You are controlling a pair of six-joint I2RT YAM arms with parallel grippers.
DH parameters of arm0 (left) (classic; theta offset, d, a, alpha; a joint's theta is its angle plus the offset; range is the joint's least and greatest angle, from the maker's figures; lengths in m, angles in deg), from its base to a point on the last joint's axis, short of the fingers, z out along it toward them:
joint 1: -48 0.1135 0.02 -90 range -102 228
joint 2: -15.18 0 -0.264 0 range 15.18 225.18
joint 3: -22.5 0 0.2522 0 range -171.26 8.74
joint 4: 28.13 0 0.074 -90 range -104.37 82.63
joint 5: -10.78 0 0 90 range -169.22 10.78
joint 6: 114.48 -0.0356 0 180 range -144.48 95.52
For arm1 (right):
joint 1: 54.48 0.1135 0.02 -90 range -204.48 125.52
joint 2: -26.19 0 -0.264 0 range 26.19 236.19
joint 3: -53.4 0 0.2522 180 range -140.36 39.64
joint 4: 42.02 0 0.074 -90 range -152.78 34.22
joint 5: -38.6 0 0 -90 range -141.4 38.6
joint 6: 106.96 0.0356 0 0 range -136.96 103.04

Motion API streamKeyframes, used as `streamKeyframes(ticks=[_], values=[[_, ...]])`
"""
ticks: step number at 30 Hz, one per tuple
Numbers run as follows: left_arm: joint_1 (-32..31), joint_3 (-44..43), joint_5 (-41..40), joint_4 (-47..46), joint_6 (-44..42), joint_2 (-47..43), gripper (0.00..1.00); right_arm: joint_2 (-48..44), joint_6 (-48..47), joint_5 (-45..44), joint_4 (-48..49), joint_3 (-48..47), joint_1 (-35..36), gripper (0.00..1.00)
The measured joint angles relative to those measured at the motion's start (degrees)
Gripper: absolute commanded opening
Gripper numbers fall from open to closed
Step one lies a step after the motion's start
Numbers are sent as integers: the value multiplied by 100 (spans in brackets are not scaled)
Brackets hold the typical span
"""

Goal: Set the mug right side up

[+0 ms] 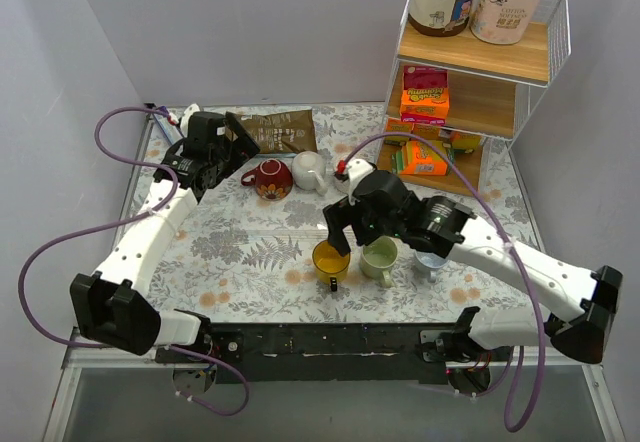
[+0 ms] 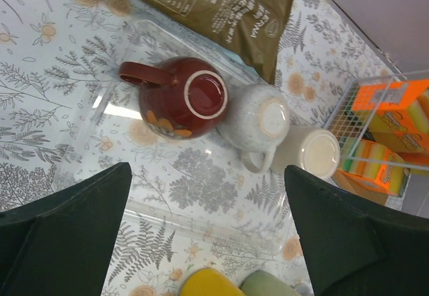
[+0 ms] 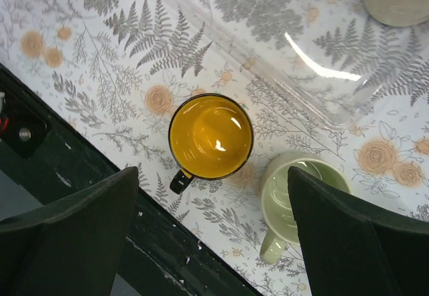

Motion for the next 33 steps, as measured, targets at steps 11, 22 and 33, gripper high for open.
streamKeyframes(ticks=[11, 22, 33], values=[[527, 1419, 466, -1858, -374, 485, 98, -857, 289, 463, 216, 516, -809, 97], [527, 1567, 743, -2334, -535, 321, 98, 732, -164, 1117, 1032, 203, -1585, 84], [527, 1860, 1711, -2149, -533, -730, 98, 2898, -1003, 804, 1794, -944, -1735, 81]])
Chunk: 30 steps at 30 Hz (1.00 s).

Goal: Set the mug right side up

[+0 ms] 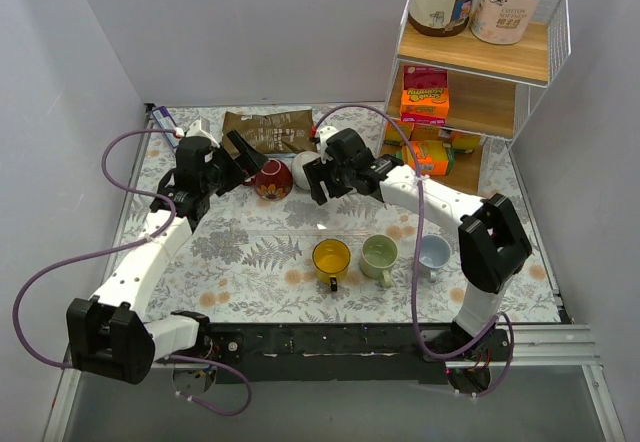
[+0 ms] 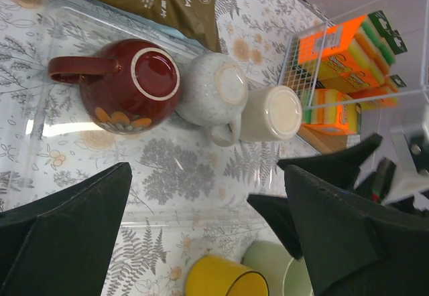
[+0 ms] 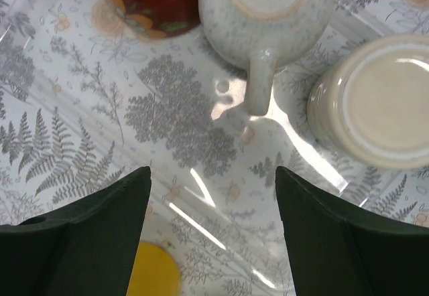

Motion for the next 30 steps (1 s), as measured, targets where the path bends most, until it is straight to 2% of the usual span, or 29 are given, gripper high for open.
streamKeyframes(ticks=[6, 13, 22, 30], values=[[2, 146, 393, 50, 26, -369, 98, 433, -101, 17, 577, -122, -157, 79], [2, 160, 424, 184, 50, -684, 98, 1108, -181, 101, 938, -505, -302, 75], [2, 160, 387, 372, 9, -774, 98, 1725, -243, 243, 942, -1067, -411, 61], [2, 160, 313, 485, -55, -774, 98, 1829, -260, 273, 846, -1163, -448, 52]])
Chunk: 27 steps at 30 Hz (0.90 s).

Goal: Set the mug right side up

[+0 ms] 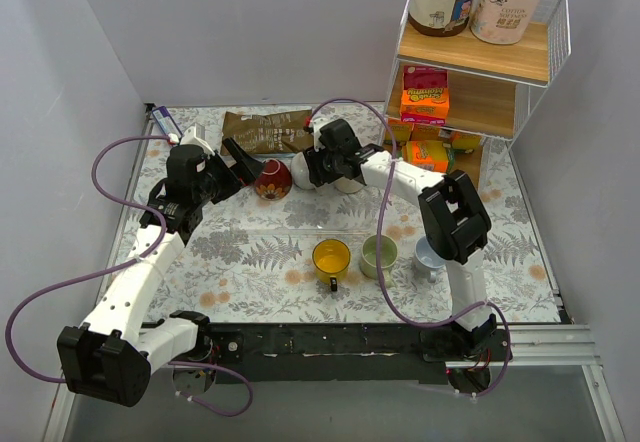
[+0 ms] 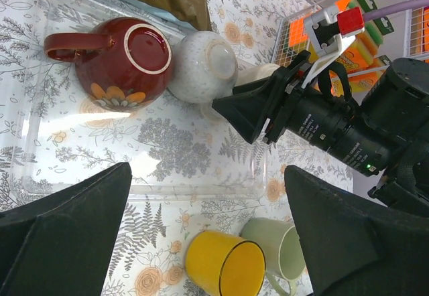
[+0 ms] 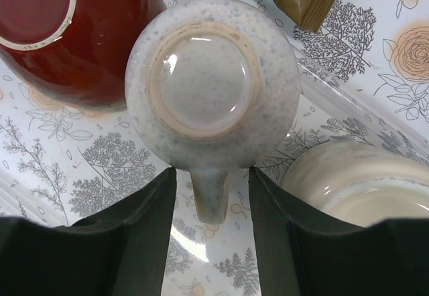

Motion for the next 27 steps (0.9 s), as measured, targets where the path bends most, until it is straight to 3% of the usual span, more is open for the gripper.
streamKeyframes(ticks=[10, 13, 19, 27], values=[[0, 31, -79, 87, -68, -2, 98, 352, 0, -101, -437, -470, 4, 50], [0, 74, -87, 109, -79, -2, 98, 450, 20, -144, -542, -503, 13, 42], [0, 85, -94, 120, -96, -2, 98, 549, 13, -229, -656, -538, 39, 3], [0, 85, -87, 127, -120, -4, 98, 535, 39, -269, -697, -544, 57, 1]])
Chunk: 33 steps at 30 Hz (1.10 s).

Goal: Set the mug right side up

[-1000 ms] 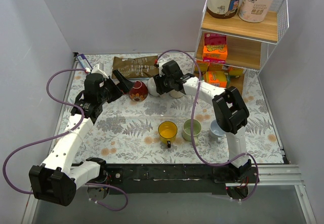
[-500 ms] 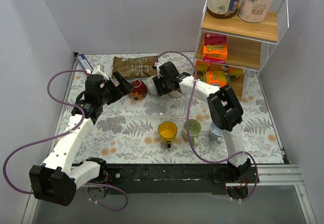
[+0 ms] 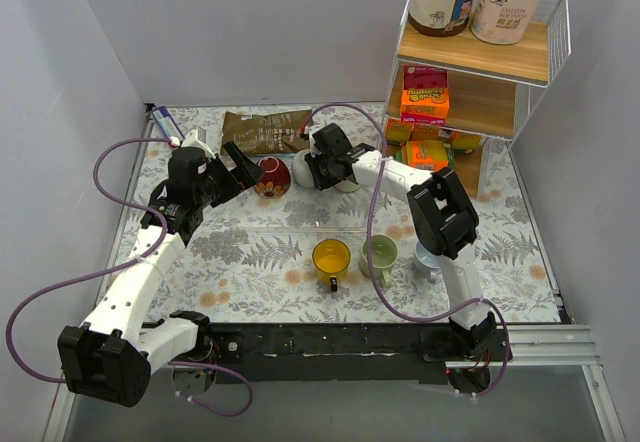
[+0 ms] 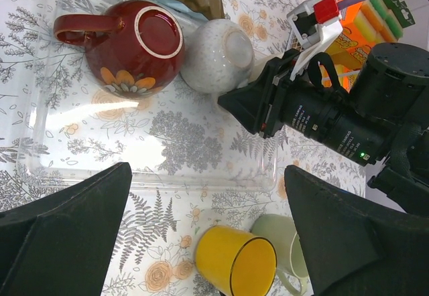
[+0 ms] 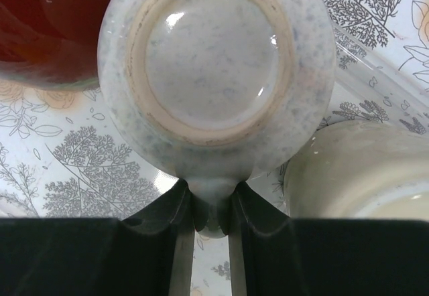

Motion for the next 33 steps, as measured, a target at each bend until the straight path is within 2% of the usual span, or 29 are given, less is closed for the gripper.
streamKeyframes(ticks=[4, 9, 18, 25, 28, 33], values=[[0, 2, 61, 7, -2, -31, 98, -175, 50, 37, -129, 118, -11, 1], [0, 101, 367, -35, -28, -160, 98, -942, 343, 424, -326, 741, -20, 1], [0, 927, 1720, -535, -76, -656, 98, -2632, 1241, 1335, 85, 1674, -22, 1], [0, 1860, 3049, -2275, 636, -1187, 96, -3550, 2413, 2208, 1239, 2433, -22, 1], [-9, 2173, 3355, -3200, 1075, -1257, 93, -3869, 3051, 2527, 1851, 2852, -20, 1], [-92, 2529, 3633, -4699, 1784, -1193, 80, -4236, 4041, 2826, 2745, 3364, 13, 1]])
